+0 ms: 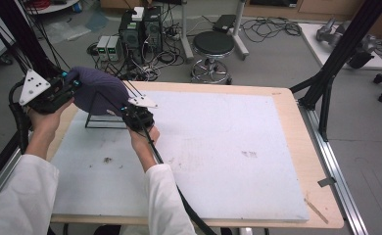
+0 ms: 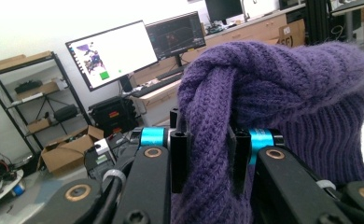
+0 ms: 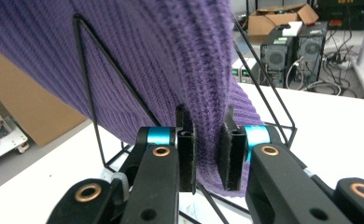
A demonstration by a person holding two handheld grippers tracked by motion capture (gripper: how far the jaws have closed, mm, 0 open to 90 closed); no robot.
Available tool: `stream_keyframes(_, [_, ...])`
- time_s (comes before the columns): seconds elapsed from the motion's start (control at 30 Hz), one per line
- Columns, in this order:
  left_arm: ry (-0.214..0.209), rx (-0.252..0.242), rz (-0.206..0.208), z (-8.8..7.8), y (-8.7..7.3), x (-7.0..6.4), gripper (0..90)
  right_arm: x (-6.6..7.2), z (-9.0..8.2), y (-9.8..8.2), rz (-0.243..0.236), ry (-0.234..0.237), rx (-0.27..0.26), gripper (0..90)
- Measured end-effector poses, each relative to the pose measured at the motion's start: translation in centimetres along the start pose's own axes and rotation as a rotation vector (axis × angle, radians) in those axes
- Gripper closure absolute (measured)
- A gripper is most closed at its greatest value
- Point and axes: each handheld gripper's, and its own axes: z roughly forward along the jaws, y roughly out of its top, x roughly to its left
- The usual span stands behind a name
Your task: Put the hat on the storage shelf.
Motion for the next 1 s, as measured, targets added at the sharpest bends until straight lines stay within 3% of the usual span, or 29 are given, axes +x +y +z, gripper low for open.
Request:
stream_keyframes(0.13, [0.009,0.02,0.016,0.0,-0.3,-0.2,76.4,0.1,0.2,-0.2,-0.029,-0.007,0.023,80.6])
stream_keyframes(0.3, [0.011,0.049,0.042,0.1,-0.6,-0.5,76.5,0.2,0.7,-0.8,-0.033,-0.009,0.053,80.6])
stream_keyframes(0.57, [0.028,0.084,0.044,-0.8,-1.6,-0.6,76.5,0.4,1.1,-1.5,-0.043,-0.01,0.086,80.6])
stream_keyframes(0.87, [0.027,0.125,0.117,-1.1,-1.8,-1.6,76.5,0.1,1.4,-1.8,-0.058,-0.036,0.128,80.6])
stream_keyframes(1.0, [0.029,0.113,0.094,-1.4,-1.8,-1.6,74.4,0.1,1.5,-1.9,-0.069,-0.036,0.143,79.6])
